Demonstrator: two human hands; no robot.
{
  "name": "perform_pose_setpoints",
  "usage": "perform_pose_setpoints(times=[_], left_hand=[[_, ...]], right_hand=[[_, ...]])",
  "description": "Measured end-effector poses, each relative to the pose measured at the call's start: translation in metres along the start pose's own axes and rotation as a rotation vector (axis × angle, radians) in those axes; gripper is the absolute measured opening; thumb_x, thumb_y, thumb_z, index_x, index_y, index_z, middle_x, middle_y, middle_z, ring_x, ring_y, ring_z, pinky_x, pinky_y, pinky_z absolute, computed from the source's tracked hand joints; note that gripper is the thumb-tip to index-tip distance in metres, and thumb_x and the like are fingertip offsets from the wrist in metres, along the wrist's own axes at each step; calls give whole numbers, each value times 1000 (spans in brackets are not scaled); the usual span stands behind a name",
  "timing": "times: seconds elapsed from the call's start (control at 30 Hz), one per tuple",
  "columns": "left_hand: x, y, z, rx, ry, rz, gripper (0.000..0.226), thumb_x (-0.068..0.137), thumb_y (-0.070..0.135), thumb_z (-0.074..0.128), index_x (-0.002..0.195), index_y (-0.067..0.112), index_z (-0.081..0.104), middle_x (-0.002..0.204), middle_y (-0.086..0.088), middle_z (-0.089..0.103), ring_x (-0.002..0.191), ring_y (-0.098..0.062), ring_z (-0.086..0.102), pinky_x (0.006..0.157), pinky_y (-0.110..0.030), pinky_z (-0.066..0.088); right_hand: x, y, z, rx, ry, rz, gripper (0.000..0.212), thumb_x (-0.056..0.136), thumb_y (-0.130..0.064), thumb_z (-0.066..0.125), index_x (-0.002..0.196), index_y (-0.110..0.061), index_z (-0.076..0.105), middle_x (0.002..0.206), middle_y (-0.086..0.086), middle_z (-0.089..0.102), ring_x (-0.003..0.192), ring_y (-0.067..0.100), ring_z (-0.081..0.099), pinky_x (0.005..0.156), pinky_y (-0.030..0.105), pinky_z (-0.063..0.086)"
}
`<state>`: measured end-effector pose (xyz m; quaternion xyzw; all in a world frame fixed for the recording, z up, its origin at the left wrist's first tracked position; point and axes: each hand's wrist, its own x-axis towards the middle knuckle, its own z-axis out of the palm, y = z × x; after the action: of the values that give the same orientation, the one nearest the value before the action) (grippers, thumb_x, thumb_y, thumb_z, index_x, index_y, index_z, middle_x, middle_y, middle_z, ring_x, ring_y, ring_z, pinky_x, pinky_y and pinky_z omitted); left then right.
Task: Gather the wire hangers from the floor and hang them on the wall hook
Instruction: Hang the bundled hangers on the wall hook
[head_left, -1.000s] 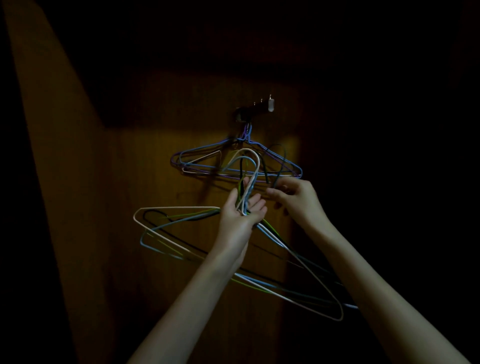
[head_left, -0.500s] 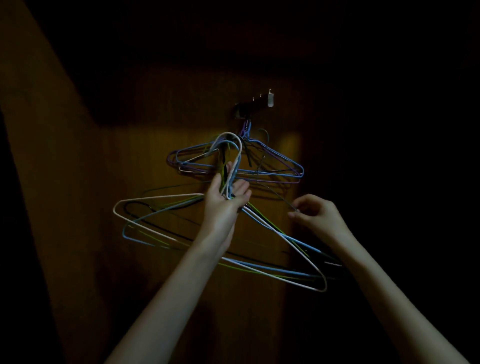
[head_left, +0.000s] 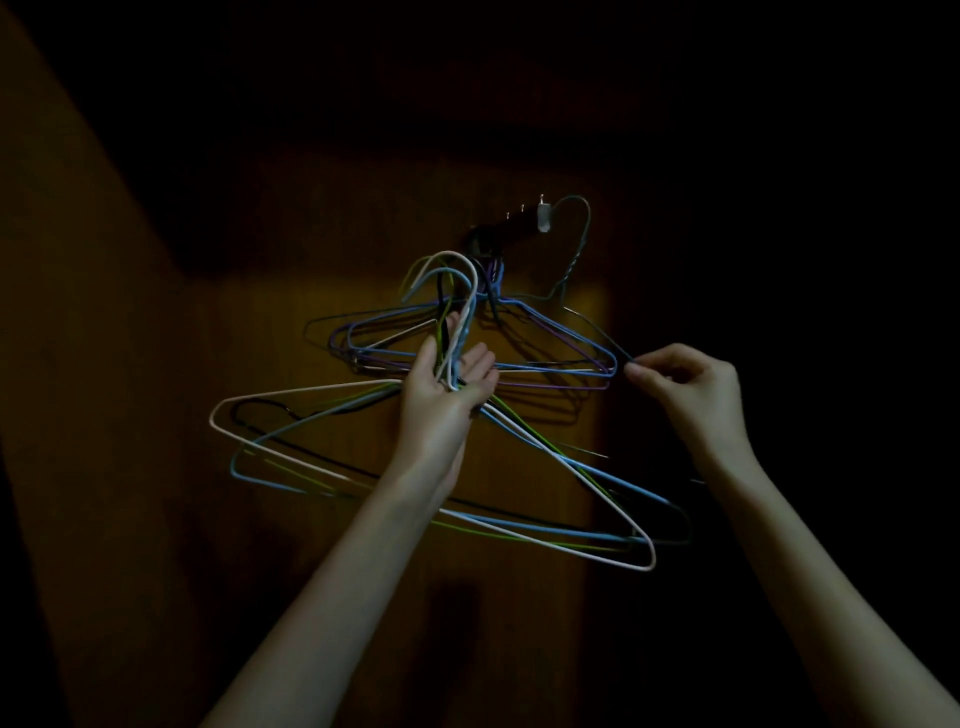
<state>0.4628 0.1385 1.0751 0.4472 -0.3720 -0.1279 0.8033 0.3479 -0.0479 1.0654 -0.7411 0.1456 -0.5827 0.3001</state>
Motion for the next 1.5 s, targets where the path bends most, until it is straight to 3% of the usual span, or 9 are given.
perform_pose_setpoints(times=[0.17,0.33,0.43,0.77,1.0,1.13,1.27,1.37,1.5], left_hand=[[16,-5,-5,15,19,16,75,87,-19,46,148,15,17,138,-24,45,124,-27,50,100,-31,41],[34,-10,-11,15,39,21,75,87,-19,45,148,16,18,138,-24,45,124,-27,50,102,-33,41],[45,-14,-14,14,48,27,74,86,-21,44,147,16,22,138,-24,45,125,-27,50,100,-32,42],[78,-31,-20,33,94,58,68,85,-21,46,136,23,36,135,-22,49,119,-22,54,86,-22,51],[90,-37,-20,30,126,67,71,86,-21,46,139,24,30,135,-24,48,120,-26,53,96,-30,45],[92,-40,-23,48,136,60,75,86,-20,47,146,19,23,135,-23,49,121,-25,53,100,-32,42],[91,-41,-25,56,148,50,77,85,-20,47,147,18,20,135,-22,50,120,-24,54,95,-30,43],[89,-42,-25,50,153,35,79,85,-19,48,148,17,18,134,-22,50,117,-22,55,90,-27,45],[83,-43,-23,34,147,25,79,85,-20,47,148,16,17,135,-25,48,121,-27,53,96,-30,43]], right_hand=[[29,7,20,-59,-4,-34,3,80,-18,70,82,-17,68,72,-7,61,67,6,52,58,11,40],[57,22,46,-97,-3,-20,5,81,-22,70,81,-18,68,79,6,66,78,20,62,70,38,53],[77,36,63,-130,-6,11,7,80,-25,71,78,-19,67,82,6,64,81,24,62,72,44,54],[132,65,111,-140,-89,51,6,80,-25,71,77,-23,66,83,-1,61,84,17,57,75,42,49],[151,83,133,-132,-186,115,6,82,-22,70,79,-19,65,85,3,62,84,19,58,73,39,49],[150,93,136,-154,-222,107,7,85,-16,65,88,-10,64,92,4,61,83,12,54,65,23,43],[146,94,137,-259,-167,113,10,86,-20,64,94,-14,66,98,1,59,90,11,51,69,26,38],[146,97,135,-303,-187,80,23,84,-21,67,105,-14,67,108,5,63,103,19,56,74,28,42],[135,90,125,-355,-185,1,38,80,-22,71,116,-14,63,116,11,57,112,28,52,92,43,46]])
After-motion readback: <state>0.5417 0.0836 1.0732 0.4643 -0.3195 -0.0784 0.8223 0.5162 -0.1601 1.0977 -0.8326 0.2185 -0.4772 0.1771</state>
